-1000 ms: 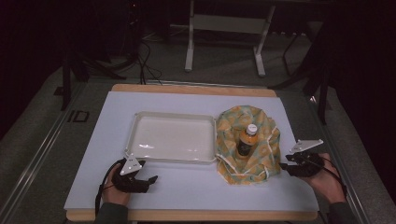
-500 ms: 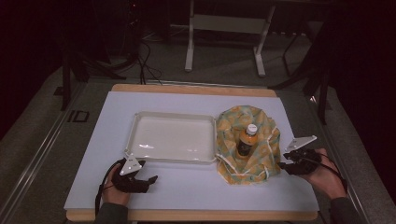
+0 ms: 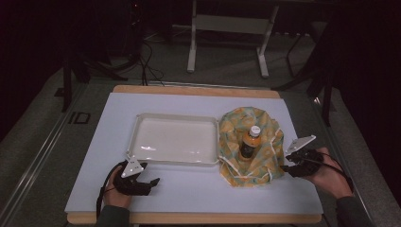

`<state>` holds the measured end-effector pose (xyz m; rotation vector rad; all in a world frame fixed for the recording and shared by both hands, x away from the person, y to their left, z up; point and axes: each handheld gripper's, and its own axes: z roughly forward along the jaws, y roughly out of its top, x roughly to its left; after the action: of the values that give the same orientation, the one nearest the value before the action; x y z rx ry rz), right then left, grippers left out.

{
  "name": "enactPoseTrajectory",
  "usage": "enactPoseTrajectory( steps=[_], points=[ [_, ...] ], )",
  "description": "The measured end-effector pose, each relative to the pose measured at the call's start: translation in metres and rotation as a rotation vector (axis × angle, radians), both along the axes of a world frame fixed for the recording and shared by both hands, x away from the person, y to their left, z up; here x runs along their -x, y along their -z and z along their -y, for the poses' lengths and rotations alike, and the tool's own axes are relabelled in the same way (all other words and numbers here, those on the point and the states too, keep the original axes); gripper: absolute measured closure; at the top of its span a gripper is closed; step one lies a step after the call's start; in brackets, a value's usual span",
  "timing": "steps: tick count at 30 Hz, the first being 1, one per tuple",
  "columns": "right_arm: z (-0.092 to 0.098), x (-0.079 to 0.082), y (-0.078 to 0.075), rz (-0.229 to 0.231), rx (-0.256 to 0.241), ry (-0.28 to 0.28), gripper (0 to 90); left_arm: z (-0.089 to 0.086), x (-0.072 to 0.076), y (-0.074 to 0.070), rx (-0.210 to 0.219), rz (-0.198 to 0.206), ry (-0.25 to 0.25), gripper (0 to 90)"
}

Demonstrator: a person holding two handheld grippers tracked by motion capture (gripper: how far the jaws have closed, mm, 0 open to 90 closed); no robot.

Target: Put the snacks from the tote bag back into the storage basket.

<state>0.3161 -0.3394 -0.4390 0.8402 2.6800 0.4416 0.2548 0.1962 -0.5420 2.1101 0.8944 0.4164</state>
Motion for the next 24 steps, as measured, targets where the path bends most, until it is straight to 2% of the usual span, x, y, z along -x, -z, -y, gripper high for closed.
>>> enactPoseTrajectory(
  steps=[24],
  points=[
    [-0.010,0.000,-0.020,-0.009,0.038,-0.058,54.6,0.000,0.000,0.000,0.002,-0.001,0.003,23.5]
  ],
)
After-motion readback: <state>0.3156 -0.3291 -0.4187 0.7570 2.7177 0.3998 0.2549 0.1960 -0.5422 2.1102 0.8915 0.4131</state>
